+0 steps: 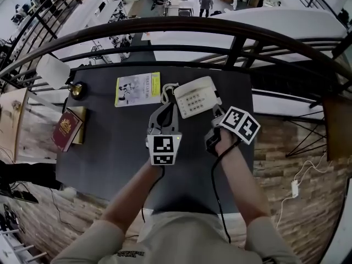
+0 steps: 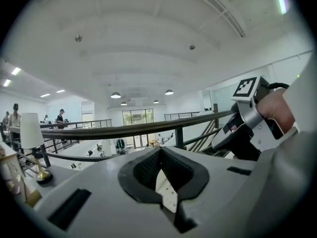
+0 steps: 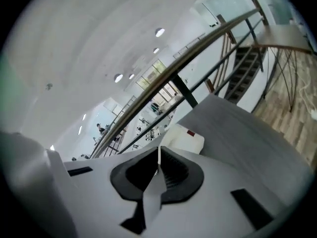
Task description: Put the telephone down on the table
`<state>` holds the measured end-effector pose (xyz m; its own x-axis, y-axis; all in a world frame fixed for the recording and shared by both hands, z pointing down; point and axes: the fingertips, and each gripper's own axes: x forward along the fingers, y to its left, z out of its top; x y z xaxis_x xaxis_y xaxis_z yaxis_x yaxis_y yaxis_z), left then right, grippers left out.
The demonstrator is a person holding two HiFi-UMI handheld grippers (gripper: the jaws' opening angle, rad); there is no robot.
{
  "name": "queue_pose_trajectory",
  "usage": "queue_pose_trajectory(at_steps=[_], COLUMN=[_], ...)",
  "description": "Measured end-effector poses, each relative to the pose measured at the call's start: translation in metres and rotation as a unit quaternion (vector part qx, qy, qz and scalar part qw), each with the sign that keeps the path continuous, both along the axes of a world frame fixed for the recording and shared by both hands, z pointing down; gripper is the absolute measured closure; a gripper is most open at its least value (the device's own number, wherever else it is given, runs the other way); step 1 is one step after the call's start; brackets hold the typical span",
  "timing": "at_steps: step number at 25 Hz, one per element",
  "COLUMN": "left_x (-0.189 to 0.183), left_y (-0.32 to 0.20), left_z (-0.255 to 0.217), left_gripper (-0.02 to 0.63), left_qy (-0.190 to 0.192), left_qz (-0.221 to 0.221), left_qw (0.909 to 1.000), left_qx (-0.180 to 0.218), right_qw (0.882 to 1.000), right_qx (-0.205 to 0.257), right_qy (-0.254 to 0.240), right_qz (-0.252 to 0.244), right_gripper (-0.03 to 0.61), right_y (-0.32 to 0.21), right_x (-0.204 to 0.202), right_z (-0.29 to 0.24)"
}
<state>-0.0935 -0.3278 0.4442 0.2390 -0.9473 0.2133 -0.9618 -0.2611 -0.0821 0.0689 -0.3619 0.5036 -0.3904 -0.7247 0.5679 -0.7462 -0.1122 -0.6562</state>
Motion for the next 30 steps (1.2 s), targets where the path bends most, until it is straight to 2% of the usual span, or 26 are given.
queue_pose_trajectory(at_steps=[4, 6, 8, 10, 14, 18, 22, 25, 26, 30], left_x=[0.009, 0.012, 0.012, 0.009, 0.001, -0.005, -0.002, 0.003, 0.005, 0.017], left_y=[0.021, 0.034, 0.044, 0.055, 0.081, 0.110, 0.140, 0.160, 0.166, 0.189], left_z=[-0.035, -0.049, -0.064, -0.077, -0.099, -0.126, -0.157, -0.174, -0.177, -0.185], left_gripper=[0.610, 0.611, 0.611, 0.611, 0.611, 0.611, 0.611, 0.611, 0.611, 0.611], left_qy=[0.000, 0.001, 0.006, 0.017, 0.046, 0.061, 0.077, 0.065, 0.061, 0.060], left_qz=[0.019, 0.022, 0.022, 0.016, 0.007, 0.005, 0.023, 0.034, 0.037, 0.047], left_qw=[0.9993, 0.9989, 0.9985, 0.9982, 0.9975, 0.9958, 0.9922, 0.9904, 0.9893, 0.9849], left_qx=[0.033, 0.042, 0.050, 0.054, 0.053, 0.069, 0.095, 0.118, 0.127, 0.155], right_qw=[0.995, 0.986, 0.968, 0.943, 0.898, 0.865, 0.850, 0.831, 0.828, 0.828], right_qx=[0.085, 0.136, 0.201, 0.266, 0.356, 0.409, 0.442, 0.471, 0.476, 0.480], right_qy=[0.053, 0.089, 0.140, 0.190, 0.245, 0.271, 0.260, 0.266, 0.266, 0.249], right_qz=[-0.024, -0.039, -0.052, -0.063, -0.084, -0.104, -0.119, -0.130, -0.134, -0.148], right_gripper=[0.570, 0.575, 0.575, 0.575, 0.575, 0.575, 0.575, 0.575, 0.575, 0.575], right_y=[0.019, 0.032, 0.045, 0.062, 0.098, 0.134, 0.169, 0.189, 0.196, 0.221], right_x=[0.007, 0.008, 0.010, 0.011, 0.007, 0.001, -0.006, -0.012, -0.014, -0.018], right_z=[-0.050, -0.077, -0.112, -0.146, -0.194, -0.222, -0.250, -0.268, -0.271, -0.275])
